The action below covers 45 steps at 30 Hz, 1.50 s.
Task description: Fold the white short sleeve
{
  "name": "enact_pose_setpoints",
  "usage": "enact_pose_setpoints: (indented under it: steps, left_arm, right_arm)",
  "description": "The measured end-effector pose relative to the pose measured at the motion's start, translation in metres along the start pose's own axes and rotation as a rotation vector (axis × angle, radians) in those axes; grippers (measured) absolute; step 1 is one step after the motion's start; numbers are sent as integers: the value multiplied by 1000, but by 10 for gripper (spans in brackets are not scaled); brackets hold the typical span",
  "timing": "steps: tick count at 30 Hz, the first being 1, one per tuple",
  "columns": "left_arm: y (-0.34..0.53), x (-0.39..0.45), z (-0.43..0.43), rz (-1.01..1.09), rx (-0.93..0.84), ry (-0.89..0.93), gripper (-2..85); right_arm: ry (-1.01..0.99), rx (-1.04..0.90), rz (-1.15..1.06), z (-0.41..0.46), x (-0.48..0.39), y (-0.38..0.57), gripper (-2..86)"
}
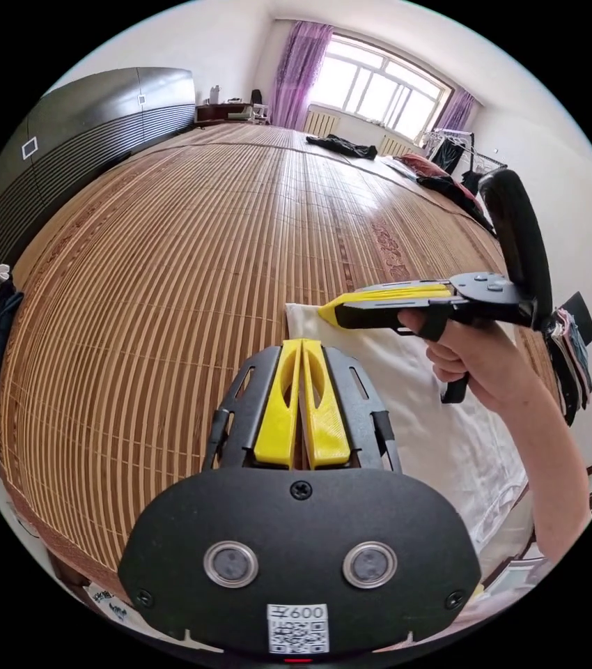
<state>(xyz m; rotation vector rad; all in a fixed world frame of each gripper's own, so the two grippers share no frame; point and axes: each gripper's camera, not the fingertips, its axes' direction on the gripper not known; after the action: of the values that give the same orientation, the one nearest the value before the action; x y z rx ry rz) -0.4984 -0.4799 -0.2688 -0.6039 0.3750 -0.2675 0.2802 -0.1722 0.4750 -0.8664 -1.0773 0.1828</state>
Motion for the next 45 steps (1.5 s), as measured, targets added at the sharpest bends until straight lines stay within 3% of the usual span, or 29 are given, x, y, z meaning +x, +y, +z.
enact_pose_setpoints:
  steps: [6, 10, 13, 18, 23, 27, 29, 31, 39, 45]
  left_arm:
    - [-23, 24, 2, 59, 39, -77, 4]
    - [-38, 32, 73, 102, -147, -115, 5]
    - [-21, 9, 91, 41, -72, -64, 6]
    - [-14, 8, 104, 129, -83, -86, 6]
    - [2, 18, 116, 184, -61, -177, 7]
    - [10, 20, 124, 206, -50, -223, 8]
    - [15, 20, 128, 215, -43, -249, 8]
    - [18, 20, 132, 224, -38, -271, 8]
    - [22, 2, 138, 224, -32, -272, 8]
    - [20, -30, 137, 185, -34, -195, 7]
  right_arm:
    - [-23, 18, 16, -22, -23, -7, -8]
    - [-17, 10, 12, -37, -44, -16, -8]
    - [6, 6, 14, -48, -60, -25, -8]
    - [35, 9, -5, -78, -82, -35, -8]
    - [6, 90, 245, -157, -29, -7, -8]
    - [86, 134, 295, -226, -2, 33, -8]
    - [124, 296, 326, -286, 5, 67, -8]
    - [109, 341, 359, -311, 5, 79, -8]
    - [-184, 151, 200, -271, -97, -8, -9]
    - [-86, 14, 132, -261, -156, -50, -8]
